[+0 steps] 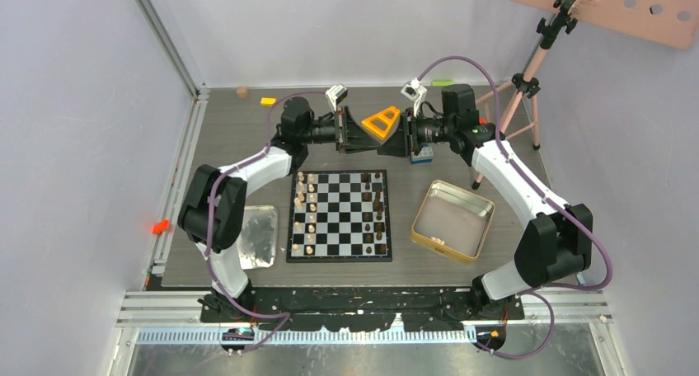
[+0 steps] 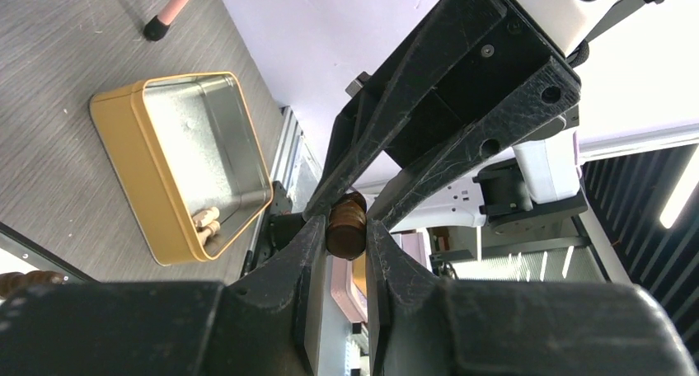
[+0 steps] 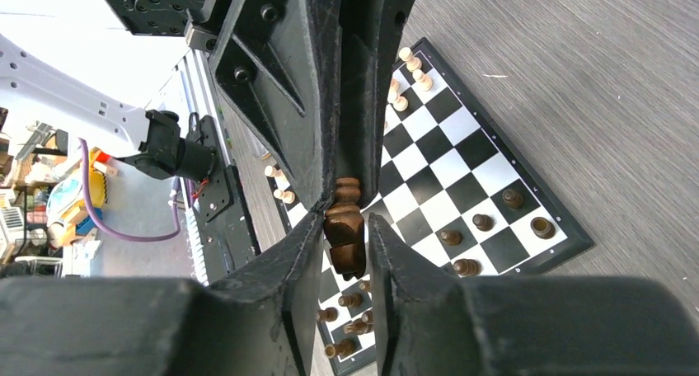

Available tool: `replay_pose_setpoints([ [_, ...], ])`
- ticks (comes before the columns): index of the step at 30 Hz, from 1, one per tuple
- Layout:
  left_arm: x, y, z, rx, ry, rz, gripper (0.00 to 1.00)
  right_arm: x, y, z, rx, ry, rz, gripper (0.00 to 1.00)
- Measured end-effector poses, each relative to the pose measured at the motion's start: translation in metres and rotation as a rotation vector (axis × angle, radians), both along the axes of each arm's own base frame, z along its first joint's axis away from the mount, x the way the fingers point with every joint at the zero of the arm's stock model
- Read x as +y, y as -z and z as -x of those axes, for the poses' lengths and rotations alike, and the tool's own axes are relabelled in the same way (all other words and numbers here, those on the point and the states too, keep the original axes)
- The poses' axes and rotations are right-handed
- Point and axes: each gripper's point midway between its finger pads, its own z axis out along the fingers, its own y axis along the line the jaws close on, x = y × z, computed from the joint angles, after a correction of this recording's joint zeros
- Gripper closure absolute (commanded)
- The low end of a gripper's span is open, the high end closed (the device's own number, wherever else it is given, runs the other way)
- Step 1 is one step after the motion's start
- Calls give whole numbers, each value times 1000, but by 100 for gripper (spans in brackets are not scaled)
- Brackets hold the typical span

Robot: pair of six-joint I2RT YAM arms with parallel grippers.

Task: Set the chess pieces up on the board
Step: Place the chess piece on the chessboard.

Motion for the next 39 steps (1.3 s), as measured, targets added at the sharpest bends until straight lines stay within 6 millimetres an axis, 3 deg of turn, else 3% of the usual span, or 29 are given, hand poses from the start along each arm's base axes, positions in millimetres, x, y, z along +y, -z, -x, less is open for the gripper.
replay_pose_setpoints([
  [3, 0, -1, -1, 7, -1, 8, 100, 0, -3, 1, -10, -3, -5, 71],
  [9, 1, 1, -3, 26, -7, 11, 100, -3, 0, 2, -30, -8, 16, 61],
  [18, 8, 10, -8, 88, -41, 7, 100, -14, -6, 2, -61, 14, 30, 65],
  [27, 9, 8, -10, 112, -49, 19, 100, -14, -8, 0, -74, 15, 24, 58],
  [39, 7, 14, -13, 149, -52, 21, 100, -9, -5, 4, -69, -3, 21, 62],
])
